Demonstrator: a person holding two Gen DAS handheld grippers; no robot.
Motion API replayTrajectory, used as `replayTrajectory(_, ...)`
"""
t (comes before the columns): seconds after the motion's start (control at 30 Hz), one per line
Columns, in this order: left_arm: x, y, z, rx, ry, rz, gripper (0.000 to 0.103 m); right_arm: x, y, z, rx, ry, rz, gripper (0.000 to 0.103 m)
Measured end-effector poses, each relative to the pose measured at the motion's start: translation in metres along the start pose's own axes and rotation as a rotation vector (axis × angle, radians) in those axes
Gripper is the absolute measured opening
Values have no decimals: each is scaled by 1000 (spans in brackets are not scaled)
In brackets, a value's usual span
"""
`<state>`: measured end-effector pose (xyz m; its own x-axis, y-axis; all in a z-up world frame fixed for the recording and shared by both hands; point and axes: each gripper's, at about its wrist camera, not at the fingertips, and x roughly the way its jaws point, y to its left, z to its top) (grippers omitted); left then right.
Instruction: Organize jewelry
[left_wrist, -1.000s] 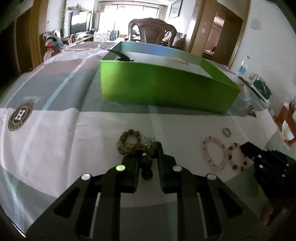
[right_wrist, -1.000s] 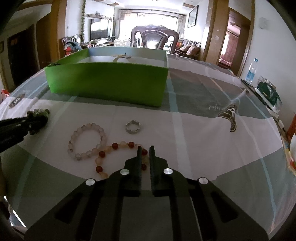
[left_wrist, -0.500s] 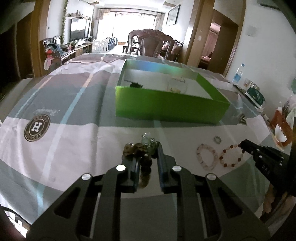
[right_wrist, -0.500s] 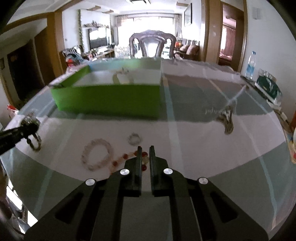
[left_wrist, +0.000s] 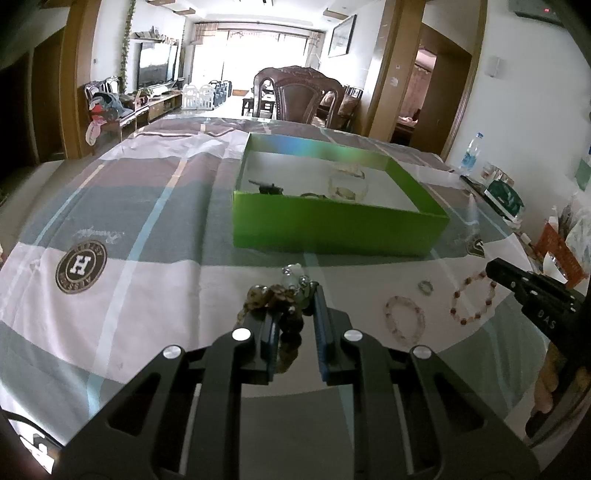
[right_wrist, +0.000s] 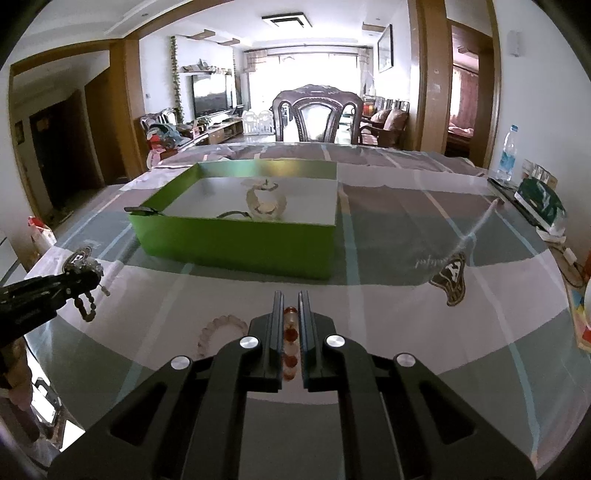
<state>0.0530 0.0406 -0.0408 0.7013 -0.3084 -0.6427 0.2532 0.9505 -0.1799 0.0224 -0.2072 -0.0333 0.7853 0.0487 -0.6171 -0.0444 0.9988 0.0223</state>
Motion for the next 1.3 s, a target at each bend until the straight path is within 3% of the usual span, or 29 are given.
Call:
replayTrajectory(0.27,-12,13,32,-11,-1,-25,17,-10,9,20,-34,-52,13,8)
replayTrajectory(0.57,47,9,-8,-13,189,-66,20,29,-5,-15,21,101,3,8)
replayTrajectory(0.7,44,20,-7,-43,166,-39,27,30,-14,-22,39,109,-24,8)
replayTrajectory(0.83,31,33,-1,-50,116,53,34,31,-23,-30,52,119,-68,9)
replayTrajectory(0.93,31,38,-2,-52,120,63,38,34,-27,-38,64,140,-73,10)
replayTrajectory(1.07,40,32,-11,-17,149,73,43,39,-27,-43,60,157,-86,30)
replayTrajectory(1.17,48,30,-17,-1,170,102,44,41,-26,-47,43,168,-94,35)
replayTrajectory(1.3,53,34,-21,-3,183,128,45,45,-21,-51,23,189,-102,35)
